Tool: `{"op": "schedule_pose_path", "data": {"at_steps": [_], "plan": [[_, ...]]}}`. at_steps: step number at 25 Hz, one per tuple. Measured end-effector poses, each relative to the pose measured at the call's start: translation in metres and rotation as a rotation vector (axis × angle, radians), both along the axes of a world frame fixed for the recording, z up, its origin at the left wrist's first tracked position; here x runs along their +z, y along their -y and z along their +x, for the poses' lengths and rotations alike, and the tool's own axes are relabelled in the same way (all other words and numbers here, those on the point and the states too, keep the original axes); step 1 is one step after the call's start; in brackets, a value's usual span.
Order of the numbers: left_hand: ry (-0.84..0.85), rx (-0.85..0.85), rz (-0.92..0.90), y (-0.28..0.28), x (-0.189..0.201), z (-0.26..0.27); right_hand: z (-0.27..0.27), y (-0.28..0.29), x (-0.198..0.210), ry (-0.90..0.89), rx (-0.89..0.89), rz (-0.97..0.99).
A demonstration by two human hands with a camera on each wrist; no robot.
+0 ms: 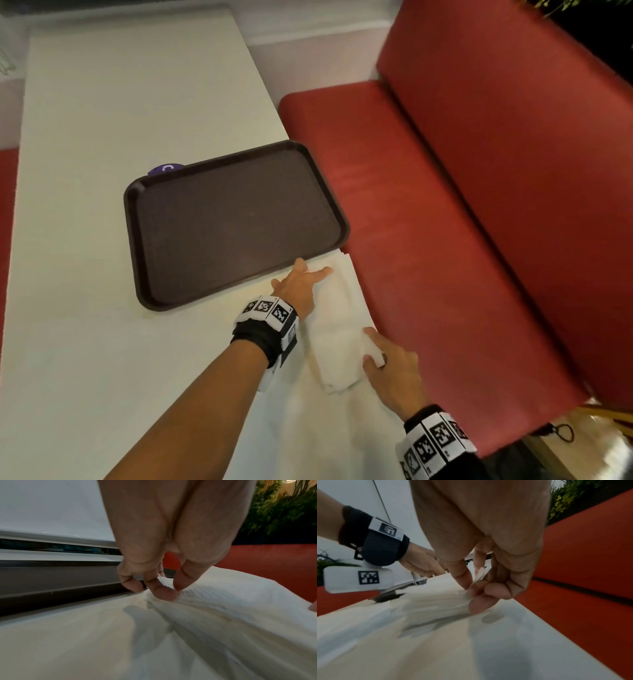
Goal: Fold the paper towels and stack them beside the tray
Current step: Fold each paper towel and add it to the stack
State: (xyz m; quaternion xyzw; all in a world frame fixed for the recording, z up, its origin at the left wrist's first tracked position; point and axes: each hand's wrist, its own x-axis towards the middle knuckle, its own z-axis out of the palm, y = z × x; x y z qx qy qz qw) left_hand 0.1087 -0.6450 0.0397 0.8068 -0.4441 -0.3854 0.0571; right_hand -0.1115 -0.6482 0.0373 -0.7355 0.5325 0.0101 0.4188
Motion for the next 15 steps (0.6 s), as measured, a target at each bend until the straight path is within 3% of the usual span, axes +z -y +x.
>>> {"op": "schedule_pose_path", "data": {"at_steps": [5, 8, 10, 12, 15], "plan": [[0.098, -0.031, 0.118, 0.004, 0.006, -0.005, -0.013, -0.007, -0.006, -0.040, 0.073, 0.020], [0.223, -0.038, -0.068, -0.022, 0.025, -0.004, -0.018, -0.016, 0.009, -0.003, 0.079, -0.078], [0.211, 0.051, -0.188, -0.068, 0.036, 0.005, -0.014, -0.027, 0.024, 0.035, 0.115, -0.211], [0.072, 0.160, -0.213, -0.134, 0.041, 0.015, -0.003, -0.044, 0.034, 0.057, 0.194, -0.300], [-0.058, 0.312, -0.172, -0.244, 0.035, 0.017, 0.036, -0.081, 0.029, 0.054, 0.349, -0.221]]}}
